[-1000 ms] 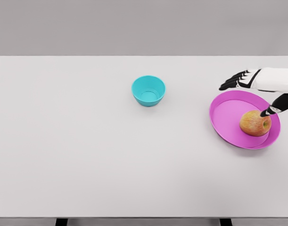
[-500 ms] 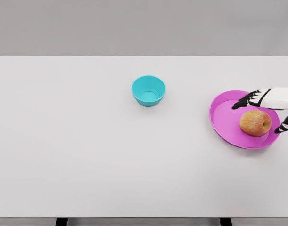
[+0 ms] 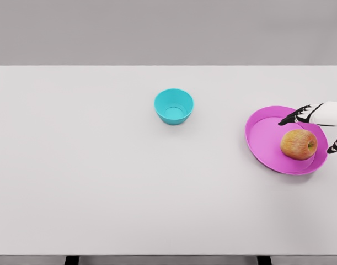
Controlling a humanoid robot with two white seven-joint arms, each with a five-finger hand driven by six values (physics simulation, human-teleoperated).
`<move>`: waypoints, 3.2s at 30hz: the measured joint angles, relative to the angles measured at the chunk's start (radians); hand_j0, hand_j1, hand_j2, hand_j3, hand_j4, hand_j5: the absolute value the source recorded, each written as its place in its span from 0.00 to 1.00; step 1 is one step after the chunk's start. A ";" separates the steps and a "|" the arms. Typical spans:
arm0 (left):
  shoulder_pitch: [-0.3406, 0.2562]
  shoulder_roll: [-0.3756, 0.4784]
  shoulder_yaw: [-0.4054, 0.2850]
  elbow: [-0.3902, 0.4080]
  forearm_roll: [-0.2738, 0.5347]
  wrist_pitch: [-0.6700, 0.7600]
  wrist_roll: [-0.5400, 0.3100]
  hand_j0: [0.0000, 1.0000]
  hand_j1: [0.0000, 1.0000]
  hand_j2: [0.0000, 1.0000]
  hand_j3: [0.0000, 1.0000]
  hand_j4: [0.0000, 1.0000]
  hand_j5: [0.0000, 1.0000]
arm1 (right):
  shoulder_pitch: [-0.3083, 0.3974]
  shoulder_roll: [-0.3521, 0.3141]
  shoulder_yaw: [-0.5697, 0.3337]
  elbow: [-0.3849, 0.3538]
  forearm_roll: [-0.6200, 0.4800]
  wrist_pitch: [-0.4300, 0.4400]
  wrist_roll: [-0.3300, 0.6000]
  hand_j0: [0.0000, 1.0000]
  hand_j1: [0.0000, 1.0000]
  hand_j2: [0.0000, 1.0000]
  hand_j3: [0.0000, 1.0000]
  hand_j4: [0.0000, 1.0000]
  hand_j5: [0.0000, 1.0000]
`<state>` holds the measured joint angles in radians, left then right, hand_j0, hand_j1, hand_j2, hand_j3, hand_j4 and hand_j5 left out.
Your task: Put the apple from the pink plate into the blue bowl with your right arm
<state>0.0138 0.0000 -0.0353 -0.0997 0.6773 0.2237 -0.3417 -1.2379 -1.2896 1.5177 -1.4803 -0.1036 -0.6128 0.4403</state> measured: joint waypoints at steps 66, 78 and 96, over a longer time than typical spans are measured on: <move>0.000 0.000 0.000 0.000 0.000 0.000 0.000 1.00 1.00 1.00 1.00 1.00 1.00 | 0.040 0.103 0.028 0.137 0.019 0.000 0.003 1.00 1.00 1.00 1.00 1.00 1.00; 0.000 0.000 0.000 0.000 0.000 0.000 0.000 1.00 1.00 1.00 1.00 1.00 1.00 | 0.049 0.121 0.027 0.161 0.019 0.000 0.006 1.00 1.00 1.00 1.00 1.00 1.00; 0.000 0.000 0.000 0.000 0.000 0.000 0.000 1.00 1.00 1.00 1.00 1.00 1.00 | 0.066 0.131 0.027 0.176 0.019 0.000 0.002 1.00 1.00 1.00 1.00 1.00 1.00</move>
<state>0.0138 0.0000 -0.0354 -0.0997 0.6773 0.2240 -0.3417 -1.1719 -1.1583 1.5447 -1.3038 -0.0848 -0.6126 0.4422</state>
